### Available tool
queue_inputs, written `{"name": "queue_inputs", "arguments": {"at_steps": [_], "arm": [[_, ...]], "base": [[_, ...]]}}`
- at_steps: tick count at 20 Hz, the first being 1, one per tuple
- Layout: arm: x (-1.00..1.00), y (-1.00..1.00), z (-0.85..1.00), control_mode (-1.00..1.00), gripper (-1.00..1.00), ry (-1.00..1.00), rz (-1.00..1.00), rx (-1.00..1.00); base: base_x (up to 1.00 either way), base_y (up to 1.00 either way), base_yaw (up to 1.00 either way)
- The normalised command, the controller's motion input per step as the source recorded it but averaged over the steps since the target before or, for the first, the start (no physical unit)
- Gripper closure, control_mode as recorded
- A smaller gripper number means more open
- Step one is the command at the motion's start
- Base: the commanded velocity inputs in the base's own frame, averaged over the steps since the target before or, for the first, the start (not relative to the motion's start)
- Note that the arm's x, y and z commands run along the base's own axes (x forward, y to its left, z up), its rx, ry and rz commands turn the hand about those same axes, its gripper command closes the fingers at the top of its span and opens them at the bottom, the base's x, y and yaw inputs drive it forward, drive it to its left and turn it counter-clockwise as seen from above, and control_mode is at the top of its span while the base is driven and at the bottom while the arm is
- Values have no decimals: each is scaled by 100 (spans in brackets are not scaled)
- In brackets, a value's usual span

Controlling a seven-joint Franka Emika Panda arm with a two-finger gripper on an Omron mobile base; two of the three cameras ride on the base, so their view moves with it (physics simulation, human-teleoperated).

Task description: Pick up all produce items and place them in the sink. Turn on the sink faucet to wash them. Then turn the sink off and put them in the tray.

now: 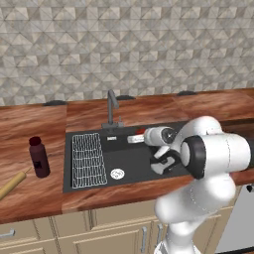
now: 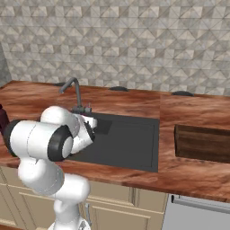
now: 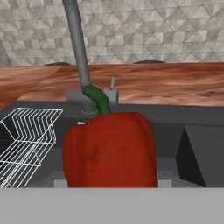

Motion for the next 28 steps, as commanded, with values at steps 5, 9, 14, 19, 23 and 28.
{"name": "queue_inputs", "arguments": {"at_steps": [5, 9, 14, 19, 23, 28], "arm": [[0, -13, 100, -100, 100, 0, -3, -3], [0, -21, 100, -100, 100, 7, -7, -7], [-6, -32, 100, -100, 100, 14, -10, -12], [-12, -37, 83, -100, 100, 18, -10, -12], [-26, -73, 15, -100, 100, 19, -13, -7], [-35, -100, -7, -100, 100, 5, -13, -1]], "base": [[0, 0, 0], [0, 0, 0], [0, 0, 0], [0, 0, 0], [0, 0, 0], [0, 0, 0]]}}
